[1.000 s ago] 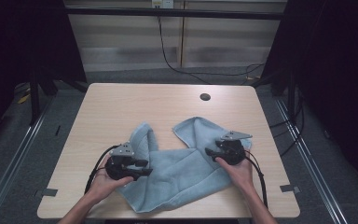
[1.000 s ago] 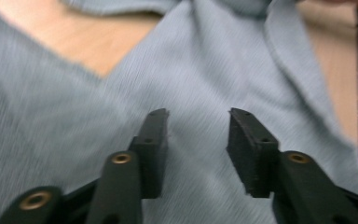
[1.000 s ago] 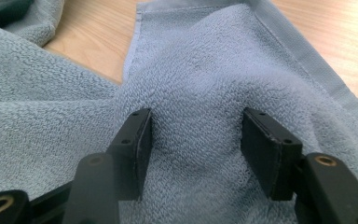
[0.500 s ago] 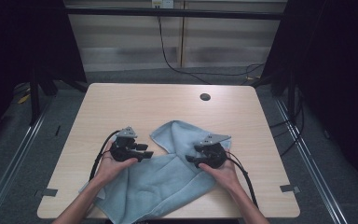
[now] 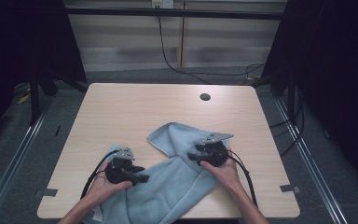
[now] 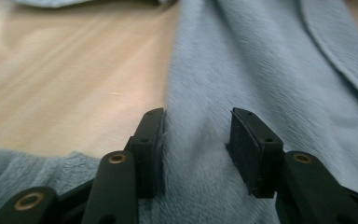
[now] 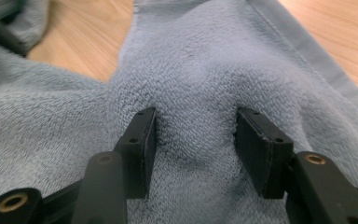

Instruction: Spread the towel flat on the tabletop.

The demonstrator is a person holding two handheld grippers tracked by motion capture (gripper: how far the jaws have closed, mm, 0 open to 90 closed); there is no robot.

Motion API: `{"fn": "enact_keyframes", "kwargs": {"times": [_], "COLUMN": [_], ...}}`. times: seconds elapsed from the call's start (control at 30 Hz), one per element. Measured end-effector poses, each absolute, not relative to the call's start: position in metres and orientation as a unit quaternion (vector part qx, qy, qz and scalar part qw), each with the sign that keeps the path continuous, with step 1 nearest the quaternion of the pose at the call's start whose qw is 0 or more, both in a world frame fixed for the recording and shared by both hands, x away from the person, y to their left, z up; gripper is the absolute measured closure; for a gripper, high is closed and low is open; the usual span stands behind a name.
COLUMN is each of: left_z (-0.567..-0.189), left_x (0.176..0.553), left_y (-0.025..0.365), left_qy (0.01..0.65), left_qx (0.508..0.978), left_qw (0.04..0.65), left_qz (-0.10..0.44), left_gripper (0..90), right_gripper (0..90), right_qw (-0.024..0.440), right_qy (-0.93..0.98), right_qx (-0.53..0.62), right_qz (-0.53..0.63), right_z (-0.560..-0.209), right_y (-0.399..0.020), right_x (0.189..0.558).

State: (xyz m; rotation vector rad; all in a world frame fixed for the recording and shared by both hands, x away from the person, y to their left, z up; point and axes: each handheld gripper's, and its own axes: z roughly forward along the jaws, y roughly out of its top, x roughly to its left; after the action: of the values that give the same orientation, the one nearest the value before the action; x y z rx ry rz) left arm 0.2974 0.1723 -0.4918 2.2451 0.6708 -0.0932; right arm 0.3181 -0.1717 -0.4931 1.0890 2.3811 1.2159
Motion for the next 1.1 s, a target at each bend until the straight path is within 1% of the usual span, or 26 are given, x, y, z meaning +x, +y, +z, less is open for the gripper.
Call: {"fn": "enact_keyframes", "kwargs": {"times": [0.07,0.1,0.17,0.23,0.27,0.3,0.33,0.37,0.4,0.43,0.47,0.5,0.53,0.57,0.6,0.67,0.7,0.73,0.77,0.8,0.87,0.93,0.97,1.0,1.03,1.1], "left_z": [-0.484,-0.48,-0.475,-0.461,-0.461,-0.454,-0.454,-0.451,-0.449,-0.448,-0.448,-0.447,-0.448,-0.454,-0.454,-0.47,-0.47,-0.476,-0.486,-0.486,-0.492,-0.495,-0.495,-0.494,-0.494,-0.494], "left_x": [0.29,0.287,0.285,0.285,0.285,0.294,0.294,0.301,0.308,0.323,0.323,0.329,0.335,0.347,0.347,0.356,0.356,0.357,0.359,0.359,0.358,0.351,0.351,0.344,0.34,0.337], "left_y": [0.173,0.173,0.174,0.174,0.174,0.173,0.173,0.173,0.174,0.174,0.174,0.174,0.174,0.173,0.173,0.169,0.169,0.168,0.167,0.167,0.166,0.164,0.164,0.16,0.158,0.156], "left_qy": [0.264,0.271,0.268,0.257,0.257,0.263,0.263,0.263,0.269,0.282,0.282,0.288,0.291,0.306,0.306,0.321,0.321,0.325,0.325,0.325,0.325,0.31,0.31,0.296,0.285,0.277], "left_qx": [0.877,0.874,0.874,0.872,0.872,0.861,0.861,0.859,0.852,0.843,0.843,0.844,0.842,0.838,0.838,0.848,0.848,0.852,0.862,0.862,0.867,0.874,0.874,0.885,0.891,0.895], "left_qw": [0.397,0.398,0.401,0.415,0.415,0.433,0.433,0.438,0.448,0.457,0.457,0.452,0.454,0.451,0.451,0.422,0.422,0.409,0.39,0.39,0.379,0.373,0.373,0.357,0.346,0.341], "left_qz": [-0.06,-0.063,-0.059,-0.043,-0.043,-0.043,-0.043,-0.04,-0.039,-0.035,-0.035,-0.015,-0.008,-0.018,-0.018,-0.021,-0.021,-0.014,-0.011,-0.011,-0.006,0.016,0.016,0.046,0.07,0.076], "left_gripper": [53.6,52.8,51.8,50.9,51.2,51.8,52.2,52.2,52.1,52.1,52.2,52.2,52.2,52.1,51.8,50.1,48.9,48.9,45.2,44.7,41.7,41.0,41.0,42.6,48.3,61.8], "right_gripper": [45.5,45.0,44.5,45.1,45.1,48.6,48.6,53.0,55.2,56.5,56.8,56.9,56.9,57.2,57.2,56.9,56.9,56.6,54.9,54.9,54.4,51.3,51.3,49.3,48.7,47.5], "right_qw": [0.127,0.125,0.123,0.119,0.119,0.113,0.113,0.112,0.112,0.11,0.107,0.102,0.102,0.09,0.09,0.08,0.08,0.075,0.075,0.075,0.094,0.116,0.116,0.137,0.137,0.135], "right_qy": [0.816,0.815,0.815,0.814,0.814,0.815,0.815,0.82,0.824,0.827,0.831,0.833,0.833,0.835,0.835,0.842,0.842,0.843,0.843,0.843,0.812,0.802,0.802,0.796,0.794,0.8], "right_qx": [0.381,0.384,0.383,0.38,0.38,0.38,0.38,0.371,0.367,0.362,0.354,0.349,0.349,0.337,0.337,0.322,0.322,0.319,0.316,0.316,0.343,0.369,0.369,0.388,0.397,0.412], "right_qz": [0.416,0.416,0.418,0.422,0.422,0.423,0.423,0.421,0.418,0.416,0.415,0.418,0.418,0.426,0.426,0.426,0.426,0.427,0.43,0.43,0.463,0.456,0.456,0.445,0.44,0.415], "right_z": [-0.493,-0.493,-0.493,-0.491,-0.491,-0.491,-0.491,-0.491,-0.491,-0.492,-0.492,-0.493,-0.493,-0.494,-0.494,-0.494,-0.494,-0.493,-0.488,-0.488,-0.473,-0.465,-0.465,-0.464,-0.467,-0.475], "right_y": [-0.173,-0.174,-0.174,-0.174,-0.174,-0.173,-0.173,-0.17,-0.167,-0.164,-0.161,-0.158,-0.158,-0.15,-0.15,-0.138,-0.138,-0.135,-0.134,-0.134,-0.149,-0.165,-0.165,-0.181,-0.187,-0.194], "right_x": [0.319,0.319,0.319,0.318,0.318,0.318,0.318,0.317,0.317,0.317,0.317,0.317,0.317,0.316,0.316,0.312,0.312,0.311,0.309,0.309,0.309,0.31,0.31,0.309,0.308,0.308]}}
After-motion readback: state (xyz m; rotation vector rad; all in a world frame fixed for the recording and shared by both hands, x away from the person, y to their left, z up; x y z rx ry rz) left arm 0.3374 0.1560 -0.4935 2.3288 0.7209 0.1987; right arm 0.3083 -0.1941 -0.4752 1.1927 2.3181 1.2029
